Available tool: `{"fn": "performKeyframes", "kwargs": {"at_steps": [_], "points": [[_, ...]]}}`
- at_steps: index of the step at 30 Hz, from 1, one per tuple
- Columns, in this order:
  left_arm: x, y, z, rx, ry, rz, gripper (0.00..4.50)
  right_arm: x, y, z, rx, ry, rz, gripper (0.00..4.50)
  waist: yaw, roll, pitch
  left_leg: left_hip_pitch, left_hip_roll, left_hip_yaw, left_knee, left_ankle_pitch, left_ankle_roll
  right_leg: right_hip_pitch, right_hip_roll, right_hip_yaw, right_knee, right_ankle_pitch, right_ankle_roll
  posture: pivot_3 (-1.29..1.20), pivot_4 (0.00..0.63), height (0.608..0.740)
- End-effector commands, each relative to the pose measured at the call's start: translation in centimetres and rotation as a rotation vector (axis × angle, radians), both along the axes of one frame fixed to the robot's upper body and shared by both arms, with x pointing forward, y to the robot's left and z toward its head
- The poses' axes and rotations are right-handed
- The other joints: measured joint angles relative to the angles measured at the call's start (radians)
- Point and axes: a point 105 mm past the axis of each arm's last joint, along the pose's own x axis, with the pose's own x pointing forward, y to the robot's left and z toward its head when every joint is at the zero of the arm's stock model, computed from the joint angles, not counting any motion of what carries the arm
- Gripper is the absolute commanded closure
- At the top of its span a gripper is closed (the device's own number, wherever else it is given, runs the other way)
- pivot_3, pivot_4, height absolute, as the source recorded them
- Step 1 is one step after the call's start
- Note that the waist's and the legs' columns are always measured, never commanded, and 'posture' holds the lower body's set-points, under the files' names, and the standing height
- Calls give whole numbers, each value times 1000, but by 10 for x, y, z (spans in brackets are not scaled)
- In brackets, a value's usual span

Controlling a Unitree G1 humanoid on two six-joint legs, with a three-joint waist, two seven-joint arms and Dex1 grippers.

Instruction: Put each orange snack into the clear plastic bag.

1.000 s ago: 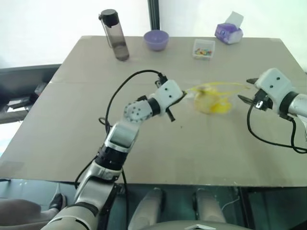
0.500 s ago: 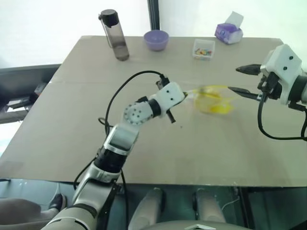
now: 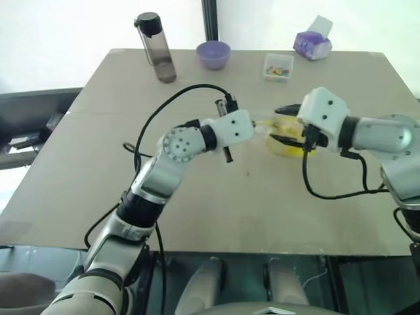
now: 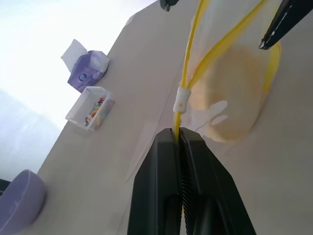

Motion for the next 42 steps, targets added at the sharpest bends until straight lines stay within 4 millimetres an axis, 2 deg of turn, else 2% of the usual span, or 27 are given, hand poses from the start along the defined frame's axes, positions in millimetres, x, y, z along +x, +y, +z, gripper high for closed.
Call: {"fn": "performKeyframes", "kwargs": {"at_steps": [1, 9, 10, 12, 15, 17, 24, 34, 42], "points": [[-9, -6, 15, 26, -80, -48, 4500, -2, 7, 13, -1, -83, 28, 1984, 0, 0, 0, 0, 0, 0, 0, 0, 0, 0, 0, 0, 0, 0, 0, 0, 150, 739], [-12, -5, 6, 55, -89, -62, 4500, 4, 15, 5, -25, -96, 48, 1984, -1, 0, 0, 0, 0, 0, 0, 0, 0, 0, 0, 0, 0, 0, 0, 0, 150, 739], [-13, -5, 6, 59, -93, -62, 4500, 5, 15, 4, -28, -96, 50, 2361, -1, 0, 0, 0, 0, 0, 0, 0, 0, 0, 0, 0, 0, 0, 0, 0, 150, 739], [-14, -3, 6, 80, -110, -64, 4500, 4, 16, 2, -32, -84, 59, 2706, -1, 0, 0, 0, 0, 0, 0, 0, 0, 0, 0, 0, 0, 0, 0, 0, 150, 739], [-16, -1, 8, 90, -125, -68, 4500, 4, 16, -1, -35, -75, 62, 4147, -1, 0, 0, 0, 0, 0, 0, 0, 0, 0, 0, 0, 0, 0, 0, 0, 150, 739], [-16, -1, 8, 91, -127, -68, 4500, 4, 16, -2, -37, -74, 63, 4440, -1, 0, 0, 0, 0, 0, 0, 0, 0, 0, 0, 0, 0, 0, 0, 0, 150, 739], [-18, -4, 12, 79, -132, -73, 4500, 3, 18, -7, -49, -51, 73, 4440, -1, 0, 0, 0, 0, 0, 0, 0, 0, 0, 0, 0, 0, 0, 0, 0, 150, 739], [-18, -4, 10, 79, -127, -72, 4500, 2, 10, -14, -88, -10, 59, 4440, -1, 0, 0, 0, 0, 0, 0, 0, 0, 0, 0, 0, 0, 0, 0, 0, 150, 739], [-18, -5, 8, 80, -122, -76, 4500, 4, 8, -12, -83, -31, 37, 4440, -1, 0, 0, 0, 0, 0, 0, 0, 0, 0, 0, 0, 0, 0, 0, 0, 150, 739]]}}
